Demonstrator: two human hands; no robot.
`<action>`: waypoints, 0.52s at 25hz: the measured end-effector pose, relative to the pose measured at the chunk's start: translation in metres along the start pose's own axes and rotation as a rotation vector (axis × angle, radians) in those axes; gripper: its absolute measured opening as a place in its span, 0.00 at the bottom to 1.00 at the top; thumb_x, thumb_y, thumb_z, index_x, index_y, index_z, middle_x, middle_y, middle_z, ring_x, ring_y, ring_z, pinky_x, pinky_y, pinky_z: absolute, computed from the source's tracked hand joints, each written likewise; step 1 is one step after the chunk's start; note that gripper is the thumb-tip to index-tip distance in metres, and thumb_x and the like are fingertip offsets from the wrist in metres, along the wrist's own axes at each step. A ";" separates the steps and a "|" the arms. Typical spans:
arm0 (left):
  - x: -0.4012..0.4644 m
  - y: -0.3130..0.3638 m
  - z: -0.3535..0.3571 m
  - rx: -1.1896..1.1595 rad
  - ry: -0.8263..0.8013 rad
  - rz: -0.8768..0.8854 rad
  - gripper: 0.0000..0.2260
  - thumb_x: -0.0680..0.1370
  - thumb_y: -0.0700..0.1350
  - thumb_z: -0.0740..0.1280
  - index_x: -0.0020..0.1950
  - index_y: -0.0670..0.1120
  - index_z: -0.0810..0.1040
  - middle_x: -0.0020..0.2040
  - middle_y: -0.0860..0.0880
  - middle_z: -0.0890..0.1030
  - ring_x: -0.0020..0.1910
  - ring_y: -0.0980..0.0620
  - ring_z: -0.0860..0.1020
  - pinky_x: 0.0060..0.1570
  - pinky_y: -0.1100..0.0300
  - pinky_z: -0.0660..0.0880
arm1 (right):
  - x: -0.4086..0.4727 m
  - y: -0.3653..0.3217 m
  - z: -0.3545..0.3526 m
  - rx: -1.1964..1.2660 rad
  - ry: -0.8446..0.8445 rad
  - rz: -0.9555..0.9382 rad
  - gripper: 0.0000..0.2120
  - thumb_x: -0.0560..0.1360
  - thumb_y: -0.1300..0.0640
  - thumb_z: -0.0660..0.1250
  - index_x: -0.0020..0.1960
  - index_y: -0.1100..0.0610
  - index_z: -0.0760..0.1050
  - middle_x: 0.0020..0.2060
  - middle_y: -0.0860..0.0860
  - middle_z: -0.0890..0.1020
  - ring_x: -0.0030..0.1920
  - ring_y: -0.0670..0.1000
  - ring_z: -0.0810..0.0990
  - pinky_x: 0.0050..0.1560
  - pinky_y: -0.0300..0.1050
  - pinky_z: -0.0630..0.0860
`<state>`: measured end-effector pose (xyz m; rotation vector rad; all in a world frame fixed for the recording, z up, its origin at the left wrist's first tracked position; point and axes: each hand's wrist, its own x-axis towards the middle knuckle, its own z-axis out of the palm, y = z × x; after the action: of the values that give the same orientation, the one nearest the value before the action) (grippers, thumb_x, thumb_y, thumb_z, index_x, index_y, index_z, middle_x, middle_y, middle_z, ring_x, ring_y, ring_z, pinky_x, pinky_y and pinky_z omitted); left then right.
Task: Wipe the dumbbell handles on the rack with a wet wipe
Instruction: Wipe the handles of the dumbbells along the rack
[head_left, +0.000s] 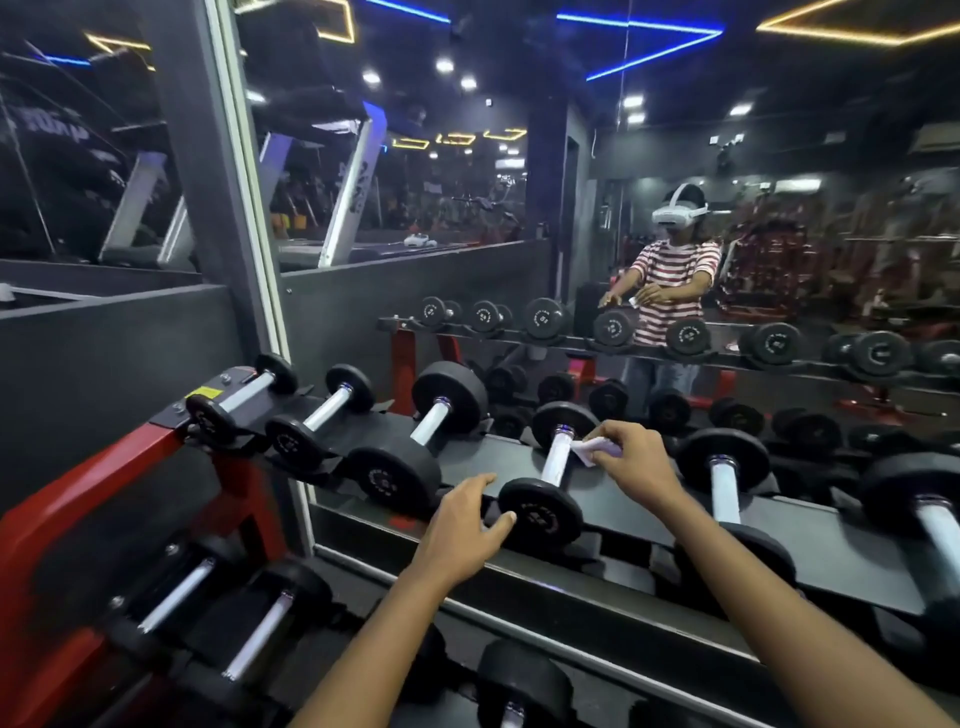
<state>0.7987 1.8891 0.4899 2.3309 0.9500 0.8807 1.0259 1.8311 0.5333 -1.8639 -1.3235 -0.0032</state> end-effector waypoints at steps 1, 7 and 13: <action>0.004 0.004 0.009 -0.001 0.003 -0.013 0.23 0.76 0.50 0.68 0.68 0.44 0.70 0.64 0.49 0.74 0.61 0.54 0.73 0.54 0.70 0.64 | 0.005 0.008 -0.001 -0.004 -0.017 0.003 0.05 0.68 0.63 0.70 0.41 0.55 0.82 0.37 0.52 0.84 0.41 0.51 0.80 0.42 0.48 0.75; 0.036 0.012 0.057 -0.011 -0.038 -0.207 0.29 0.77 0.58 0.63 0.69 0.39 0.64 0.65 0.41 0.73 0.65 0.45 0.71 0.63 0.53 0.69 | 0.032 0.032 0.026 -0.204 -0.259 -0.215 0.08 0.72 0.60 0.69 0.47 0.50 0.84 0.43 0.48 0.84 0.48 0.47 0.80 0.48 0.45 0.77; 0.050 0.008 0.090 0.046 0.008 -0.278 0.41 0.76 0.65 0.59 0.77 0.41 0.48 0.78 0.44 0.52 0.76 0.49 0.51 0.74 0.55 0.54 | 0.053 0.046 0.059 -0.289 -0.526 -0.371 0.13 0.71 0.65 0.67 0.48 0.51 0.83 0.48 0.47 0.84 0.49 0.47 0.81 0.49 0.46 0.79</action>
<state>0.8937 1.9045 0.4524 2.1635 1.2714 0.7618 1.0604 1.9045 0.4896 -1.8962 -2.1154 0.1154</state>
